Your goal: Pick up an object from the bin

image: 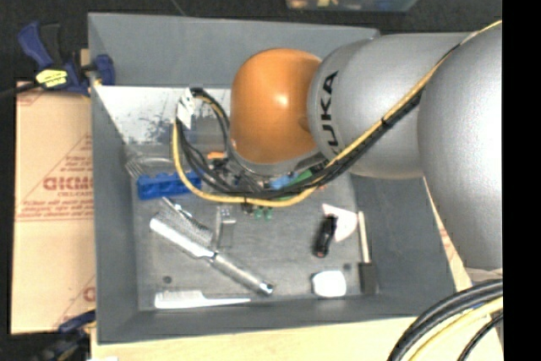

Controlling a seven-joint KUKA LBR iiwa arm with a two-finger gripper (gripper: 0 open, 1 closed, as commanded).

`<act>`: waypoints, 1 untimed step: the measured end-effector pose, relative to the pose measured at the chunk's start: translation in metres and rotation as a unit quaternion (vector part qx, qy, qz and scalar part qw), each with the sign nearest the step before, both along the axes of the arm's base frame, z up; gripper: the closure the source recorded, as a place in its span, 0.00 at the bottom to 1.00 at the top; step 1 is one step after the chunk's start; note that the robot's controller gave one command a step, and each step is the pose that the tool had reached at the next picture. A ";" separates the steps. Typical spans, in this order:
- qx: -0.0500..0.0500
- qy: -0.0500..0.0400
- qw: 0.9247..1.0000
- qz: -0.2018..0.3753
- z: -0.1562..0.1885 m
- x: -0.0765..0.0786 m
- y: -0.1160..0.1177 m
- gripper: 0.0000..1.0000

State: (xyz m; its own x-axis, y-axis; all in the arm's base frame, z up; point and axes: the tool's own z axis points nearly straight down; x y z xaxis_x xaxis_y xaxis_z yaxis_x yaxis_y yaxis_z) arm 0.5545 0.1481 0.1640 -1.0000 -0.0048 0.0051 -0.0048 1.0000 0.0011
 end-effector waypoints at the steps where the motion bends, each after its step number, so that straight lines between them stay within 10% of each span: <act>1: 0.001 -0.004 1.000 -0.002 0.005 0.002 -0.001 0.00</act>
Offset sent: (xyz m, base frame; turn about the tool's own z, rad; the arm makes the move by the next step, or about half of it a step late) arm -0.0113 0.0365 -0.0940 0.2682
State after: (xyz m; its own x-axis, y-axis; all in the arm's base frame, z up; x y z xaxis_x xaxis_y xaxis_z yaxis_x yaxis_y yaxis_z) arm 0.5565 0.1475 0.1685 -1.0000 -0.0004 -0.0027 -0.0004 1.0000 0.0025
